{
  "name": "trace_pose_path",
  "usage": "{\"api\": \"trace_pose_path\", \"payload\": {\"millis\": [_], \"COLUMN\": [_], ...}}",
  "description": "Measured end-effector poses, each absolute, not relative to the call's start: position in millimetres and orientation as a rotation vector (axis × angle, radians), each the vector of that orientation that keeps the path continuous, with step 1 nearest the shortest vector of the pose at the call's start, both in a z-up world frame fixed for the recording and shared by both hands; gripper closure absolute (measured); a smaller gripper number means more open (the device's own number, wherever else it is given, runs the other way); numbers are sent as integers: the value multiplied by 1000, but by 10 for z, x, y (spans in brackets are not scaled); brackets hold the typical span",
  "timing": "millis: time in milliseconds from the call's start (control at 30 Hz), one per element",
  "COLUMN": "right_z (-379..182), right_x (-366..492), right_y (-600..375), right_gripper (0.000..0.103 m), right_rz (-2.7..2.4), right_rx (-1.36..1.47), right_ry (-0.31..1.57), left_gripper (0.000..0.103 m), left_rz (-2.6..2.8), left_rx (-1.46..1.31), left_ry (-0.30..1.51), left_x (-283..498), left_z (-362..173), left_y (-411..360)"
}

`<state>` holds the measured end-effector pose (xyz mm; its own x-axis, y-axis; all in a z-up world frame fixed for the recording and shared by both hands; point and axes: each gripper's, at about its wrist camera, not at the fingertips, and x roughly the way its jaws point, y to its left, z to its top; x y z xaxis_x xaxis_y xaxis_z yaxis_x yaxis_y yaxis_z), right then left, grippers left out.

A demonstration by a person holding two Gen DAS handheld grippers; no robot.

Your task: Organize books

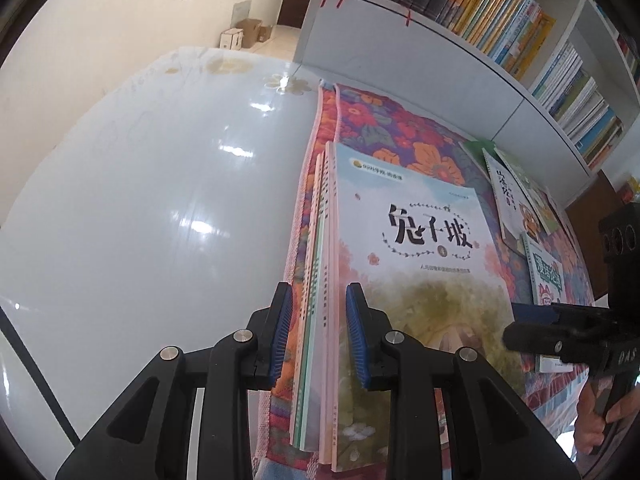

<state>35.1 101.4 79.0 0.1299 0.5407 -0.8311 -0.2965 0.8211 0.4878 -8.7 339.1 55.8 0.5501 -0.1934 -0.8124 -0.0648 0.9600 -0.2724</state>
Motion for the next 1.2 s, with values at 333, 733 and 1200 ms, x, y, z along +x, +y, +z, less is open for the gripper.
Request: {"api": "trace_pose_path", "payload": {"millis": [333,733,1200], "right_z": [777,929,950], "right_x": [395,228,-579], "right_y": [1252,652,-1907], "right_gripper": [21,19,20], "right_rz": [580,609,384], "right_rx": [184,315,601], "right_ry": [1344,1254,1042], "left_gripper": [72,72,71], "left_rz": [-112,-50,-468], "left_rx": [-272,-178,-190], "left_ry": [1014,865,1116], "left_x": [-59,-226,40], "left_z": [535,1161,605], "left_y": [3258,2896,800]}}
